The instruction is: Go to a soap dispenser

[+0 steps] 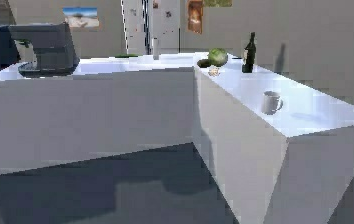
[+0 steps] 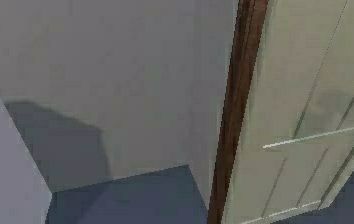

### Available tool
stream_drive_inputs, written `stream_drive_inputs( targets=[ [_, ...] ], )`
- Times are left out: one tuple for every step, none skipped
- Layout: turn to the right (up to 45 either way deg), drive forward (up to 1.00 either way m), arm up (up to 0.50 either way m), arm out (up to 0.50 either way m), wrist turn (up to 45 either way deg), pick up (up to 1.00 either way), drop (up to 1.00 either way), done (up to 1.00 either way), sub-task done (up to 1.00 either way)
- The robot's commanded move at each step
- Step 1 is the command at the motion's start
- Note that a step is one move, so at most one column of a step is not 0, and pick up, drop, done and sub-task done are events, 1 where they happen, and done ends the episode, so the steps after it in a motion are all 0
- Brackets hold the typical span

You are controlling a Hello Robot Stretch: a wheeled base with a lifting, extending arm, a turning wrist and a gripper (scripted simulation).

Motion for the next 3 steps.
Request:
stream_drive_inputs(
  targets=[
    [0.0,0.15,0.0,0.0,0.0,0.0,0.0,0.0,0.0],
    [-45.0,0.0,0.0,0.0,0.0,0.0,0.0,0.0,0.0],
    [-18.0,0.0,0.0,0.0,0.0,0.0,0.0,0.0,0.0]
  ],
)
